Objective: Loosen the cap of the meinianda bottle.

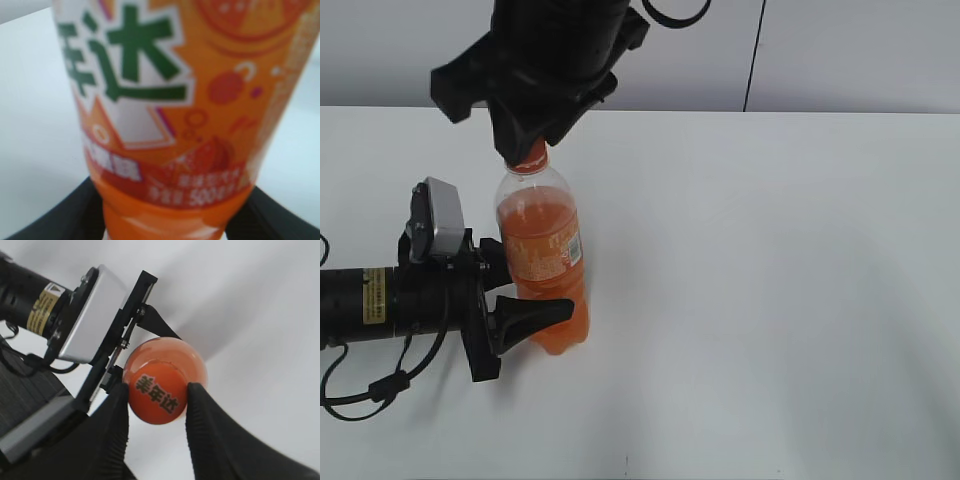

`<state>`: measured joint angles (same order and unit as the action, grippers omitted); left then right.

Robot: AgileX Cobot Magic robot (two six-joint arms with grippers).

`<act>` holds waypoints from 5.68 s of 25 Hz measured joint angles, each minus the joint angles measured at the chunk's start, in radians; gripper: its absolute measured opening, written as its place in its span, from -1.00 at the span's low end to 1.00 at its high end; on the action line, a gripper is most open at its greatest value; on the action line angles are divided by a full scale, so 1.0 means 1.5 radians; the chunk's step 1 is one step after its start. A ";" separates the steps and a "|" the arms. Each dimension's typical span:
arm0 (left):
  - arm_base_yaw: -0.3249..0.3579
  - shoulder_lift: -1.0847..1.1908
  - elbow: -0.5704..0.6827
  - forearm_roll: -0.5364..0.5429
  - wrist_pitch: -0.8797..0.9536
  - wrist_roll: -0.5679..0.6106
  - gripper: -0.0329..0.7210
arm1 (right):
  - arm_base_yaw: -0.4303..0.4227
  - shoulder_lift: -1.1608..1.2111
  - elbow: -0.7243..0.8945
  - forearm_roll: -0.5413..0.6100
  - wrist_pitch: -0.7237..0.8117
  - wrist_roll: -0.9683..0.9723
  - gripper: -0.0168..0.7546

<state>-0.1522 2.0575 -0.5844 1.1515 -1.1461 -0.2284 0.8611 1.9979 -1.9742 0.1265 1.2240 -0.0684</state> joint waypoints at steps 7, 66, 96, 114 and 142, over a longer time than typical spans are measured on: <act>0.000 0.000 0.000 0.001 0.000 0.000 0.15 | 0.000 -0.002 -0.001 -0.008 -0.002 -0.461 -0.33; 0.000 0.000 0.000 0.001 0.001 -0.002 0.15 | 0.002 0.018 -0.034 -0.027 -0.003 0.226 0.26; 0.000 0.000 0.000 0.001 0.001 -0.002 0.15 | 0.002 0.019 -0.014 -0.015 -0.004 0.222 -0.23; 0.000 0.000 -0.001 0.005 0.001 0.000 0.15 | 0.002 0.018 -0.014 -0.007 -0.003 -0.484 -0.25; 0.000 0.000 -0.001 0.005 0.001 -0.001 0.15 | 0.002 -0.062 -0.087 -0.036 -0.001 -0.495 -0.25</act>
<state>-0.1522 2.0575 -0.5853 1.1587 -1.1448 -0.2306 0.8643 1.9052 -2.1046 0.0725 1.2231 -0.8114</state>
